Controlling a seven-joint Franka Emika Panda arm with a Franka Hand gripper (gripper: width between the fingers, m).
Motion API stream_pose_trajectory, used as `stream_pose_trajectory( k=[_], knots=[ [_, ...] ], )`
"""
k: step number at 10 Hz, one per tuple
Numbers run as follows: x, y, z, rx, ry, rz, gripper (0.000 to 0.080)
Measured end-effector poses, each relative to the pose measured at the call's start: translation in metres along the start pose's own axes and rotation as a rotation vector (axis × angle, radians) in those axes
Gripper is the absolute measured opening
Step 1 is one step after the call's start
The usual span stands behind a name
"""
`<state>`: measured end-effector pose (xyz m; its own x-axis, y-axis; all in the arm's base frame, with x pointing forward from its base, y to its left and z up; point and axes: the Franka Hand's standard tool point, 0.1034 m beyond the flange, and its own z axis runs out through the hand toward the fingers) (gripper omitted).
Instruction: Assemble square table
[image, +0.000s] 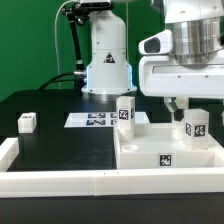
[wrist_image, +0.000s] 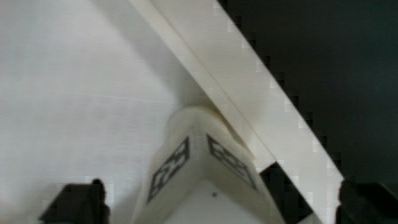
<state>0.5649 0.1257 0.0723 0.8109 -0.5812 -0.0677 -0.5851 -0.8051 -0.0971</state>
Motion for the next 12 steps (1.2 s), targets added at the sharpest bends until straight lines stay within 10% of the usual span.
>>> stream_pose_trajectory(
  k=[10,12],
  knots=[
    [0.0064,0.0055,-0.0010,-0.046,0.015,-0.704,0.0649],
    [0.0065,0.0056,-0.0010,-0.046,0.015,-0.700,0.0397]
  ],
)
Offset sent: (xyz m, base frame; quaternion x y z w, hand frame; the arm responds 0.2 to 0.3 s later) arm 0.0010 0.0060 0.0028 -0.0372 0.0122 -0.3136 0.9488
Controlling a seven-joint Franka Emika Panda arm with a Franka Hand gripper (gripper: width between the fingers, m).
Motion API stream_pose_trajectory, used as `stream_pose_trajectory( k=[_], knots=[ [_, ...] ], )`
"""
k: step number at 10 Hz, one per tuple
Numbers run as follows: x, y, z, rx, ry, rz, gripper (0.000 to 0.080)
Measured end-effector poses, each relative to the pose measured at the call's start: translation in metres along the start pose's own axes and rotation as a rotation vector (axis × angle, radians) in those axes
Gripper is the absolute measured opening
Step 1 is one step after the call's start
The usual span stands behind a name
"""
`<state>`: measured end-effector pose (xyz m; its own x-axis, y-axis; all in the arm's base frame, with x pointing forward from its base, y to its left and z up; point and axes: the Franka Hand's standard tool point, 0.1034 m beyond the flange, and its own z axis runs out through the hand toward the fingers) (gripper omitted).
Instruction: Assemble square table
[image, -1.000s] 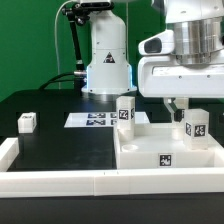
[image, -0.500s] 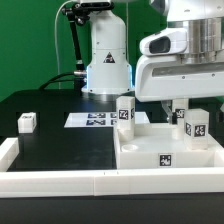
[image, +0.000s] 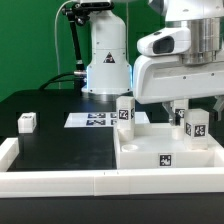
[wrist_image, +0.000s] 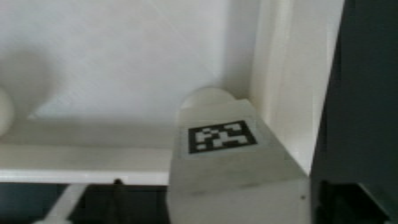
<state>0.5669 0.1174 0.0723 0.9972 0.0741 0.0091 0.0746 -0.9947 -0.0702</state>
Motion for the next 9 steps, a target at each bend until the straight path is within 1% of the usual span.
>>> stream_pose_trajectory(
  k=[1,2,5,6,7,9],
  knots=[
    [0.000,0.000,0.000,0.000,0.000,0.000,0.0397],
    [0.000,0.000,0.000,0.000,0.001,0.014,0.0290],
    [0.000,0.001,0.000,0.003,0.002,0.066,0.0290],
    [0.002,0.002,-0.001,0.009,0.006,0.206,0.0290],
    [0.002,0.004,-0.001,0.008,0.008,0.301,0.0290],
    [0.001,0.013,-0.001,-0.002,0.003,0.486,0.0291]
  ],
)
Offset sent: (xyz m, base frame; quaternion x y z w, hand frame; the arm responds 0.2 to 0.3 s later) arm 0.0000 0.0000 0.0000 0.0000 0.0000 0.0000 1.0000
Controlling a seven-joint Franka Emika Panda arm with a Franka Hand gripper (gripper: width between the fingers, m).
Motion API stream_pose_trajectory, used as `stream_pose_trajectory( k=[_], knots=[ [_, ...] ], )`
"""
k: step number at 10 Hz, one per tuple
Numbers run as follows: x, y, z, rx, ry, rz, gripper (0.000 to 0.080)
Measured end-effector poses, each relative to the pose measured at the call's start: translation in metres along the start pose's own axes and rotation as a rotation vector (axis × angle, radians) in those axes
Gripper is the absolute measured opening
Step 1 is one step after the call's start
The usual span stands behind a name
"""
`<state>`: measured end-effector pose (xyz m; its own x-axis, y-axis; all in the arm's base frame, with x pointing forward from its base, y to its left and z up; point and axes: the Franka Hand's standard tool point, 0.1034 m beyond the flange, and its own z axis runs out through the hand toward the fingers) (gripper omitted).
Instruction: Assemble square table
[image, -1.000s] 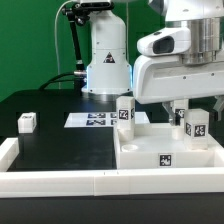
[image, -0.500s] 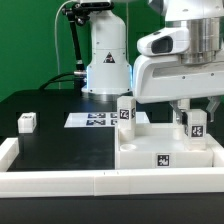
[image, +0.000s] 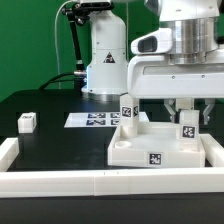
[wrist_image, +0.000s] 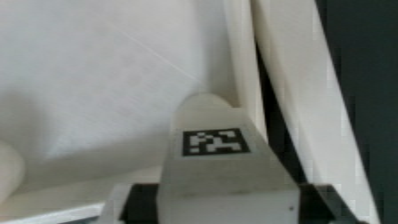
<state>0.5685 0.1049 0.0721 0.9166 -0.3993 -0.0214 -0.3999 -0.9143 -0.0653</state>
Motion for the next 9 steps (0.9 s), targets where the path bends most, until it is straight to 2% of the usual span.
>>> stream_pose_trajectory(
  k=[3,5,6,7,8,9],
  knots=[
    [0.0039,0.0110,-0.0007,-0.015,0.006,0.218,0.0293],
    [0.0047,0.0121,-0.0005,-0.016,0.007,0.223,0.0294],
    [0.0047,0.0118,-0.0008,-0.016,0.007,0.210,0.0466],
    [0.0045,0.0100,-0.0022,-0.013,0.008,0.168,0.0584],
    [0.0043,0.0080,-0.0050,-0.009,0.010,0.136,0.0584],
    [0.0046,0.0082,-0.0084,-0.006,0.012,0.096,0.0636]
  ],
)
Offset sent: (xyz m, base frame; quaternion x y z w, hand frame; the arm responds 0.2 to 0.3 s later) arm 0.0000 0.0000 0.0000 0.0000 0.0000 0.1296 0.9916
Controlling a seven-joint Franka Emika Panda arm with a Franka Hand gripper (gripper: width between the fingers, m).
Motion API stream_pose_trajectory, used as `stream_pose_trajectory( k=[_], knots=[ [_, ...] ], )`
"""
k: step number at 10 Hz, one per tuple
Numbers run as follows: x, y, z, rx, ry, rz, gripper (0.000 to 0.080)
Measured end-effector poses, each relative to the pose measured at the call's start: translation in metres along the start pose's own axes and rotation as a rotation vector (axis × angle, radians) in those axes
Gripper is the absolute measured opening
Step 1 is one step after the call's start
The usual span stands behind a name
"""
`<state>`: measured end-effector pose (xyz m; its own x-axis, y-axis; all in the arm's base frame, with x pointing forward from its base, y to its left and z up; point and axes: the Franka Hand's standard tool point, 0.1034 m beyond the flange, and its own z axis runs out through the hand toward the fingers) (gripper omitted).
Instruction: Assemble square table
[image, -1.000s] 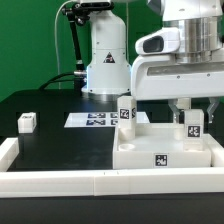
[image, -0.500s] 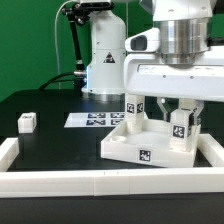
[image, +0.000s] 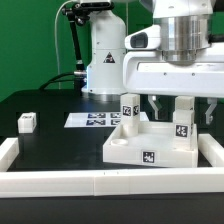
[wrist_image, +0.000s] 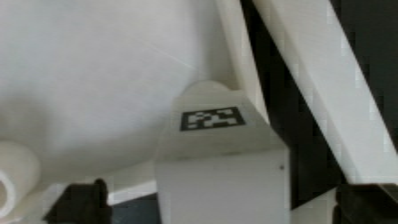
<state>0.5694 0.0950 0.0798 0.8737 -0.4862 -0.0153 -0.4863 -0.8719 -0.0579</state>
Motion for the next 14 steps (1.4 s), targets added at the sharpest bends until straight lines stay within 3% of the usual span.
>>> stream_pose_trajectory(
  k=[3,6,11,13,14],
  knots=[
    [0.000,0.011,-0.019,0.012,-0.003,-0.094,0.0649],
    [0.011,0.027,-0.031,0.018,0.011,-0.054,0.0649],
    [0.012,0.030,-0.032,0.019,0.015,-0.143,0.0649],
    [-0.001,0.060,-0.029,0.016,0.027,-0.238,0.0649],
    [0.003,0.077,-0.035,0.016,0.026,-0.277,0.0649]
  ],
)
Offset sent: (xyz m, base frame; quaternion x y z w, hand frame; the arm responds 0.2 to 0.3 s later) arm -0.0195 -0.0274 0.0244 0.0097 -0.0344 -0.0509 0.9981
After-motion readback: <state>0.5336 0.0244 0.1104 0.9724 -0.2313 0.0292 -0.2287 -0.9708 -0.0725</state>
